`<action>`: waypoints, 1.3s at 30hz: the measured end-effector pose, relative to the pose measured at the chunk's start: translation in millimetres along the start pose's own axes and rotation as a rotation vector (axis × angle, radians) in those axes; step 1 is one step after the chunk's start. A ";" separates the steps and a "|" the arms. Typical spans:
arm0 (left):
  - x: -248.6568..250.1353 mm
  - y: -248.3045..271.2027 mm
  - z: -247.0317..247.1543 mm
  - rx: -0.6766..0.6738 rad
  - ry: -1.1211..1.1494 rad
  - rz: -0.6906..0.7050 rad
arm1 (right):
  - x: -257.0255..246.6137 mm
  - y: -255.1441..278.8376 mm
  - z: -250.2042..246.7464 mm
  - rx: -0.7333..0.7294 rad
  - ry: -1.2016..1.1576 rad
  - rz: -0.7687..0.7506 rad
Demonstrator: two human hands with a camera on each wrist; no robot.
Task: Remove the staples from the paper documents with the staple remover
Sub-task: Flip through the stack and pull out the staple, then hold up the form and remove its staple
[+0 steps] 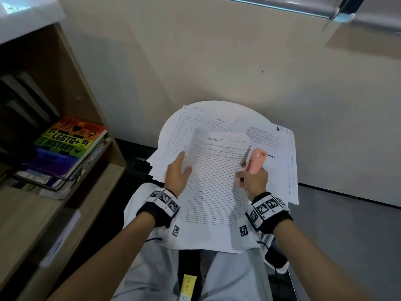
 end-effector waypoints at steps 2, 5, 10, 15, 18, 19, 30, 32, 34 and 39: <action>17.6 5.6 20.7 -0.153 -0.052 0.120 | 0.3 -0.1 -8.4 0.062 0.042 -0.013; 24.9 15.5 41.2 -0.273 -0.060 0.213 | 2.6 2.0 -18.9 0.138 0.132 0.011; -6.1 18.1 39.7 -0.213 -0.057 0.100 | 13.9 9.7 -21.6 0.119 0.081 0.087; 50.8 7.1 6.2 0.047 0.118 0.151 | -15.6 22.0 -27.4 0.030 -0.111 -0.001; 122.9 3.9 -4.1 0.127 0.111 0.388 | -70.9 43.0 -46.5 0.072 -0.323 -0.186; 145.3 3.3 -5.1 0.154 0.103 0.460 | -90.8 52.0 -55.3 0.101 -0.370 -0.267; 183.1 -15.8 1.3 0.170 0.291 0.495 | -167.0 83.1 -85.0 0.113 -0.382 -0.584; 181.0 -19.9 2.9 0.157 0.345 0.463 | -164.4 76.9 -85.8 0.122 -0.400 -0.551; 183.9 -24.7 6.0 0.124 0.388 0.436 | -165.4 72.4 -88.7 0.138 -0.418 -0.530; 196.0 -43.0 10.2 0.087 0.417 0.428 | -173.2 68.3 -96.3 0.145 -0.455 -0.534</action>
Point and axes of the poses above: each hand's wrist, its own y-axis away from the middle knuckle, its own z-axis out of the palm, x = y × z, the point moved 8 cm from there along -y, towards the middle knuckle, and after that the axes turned 14 degrees about y, right-handed, at the moved point
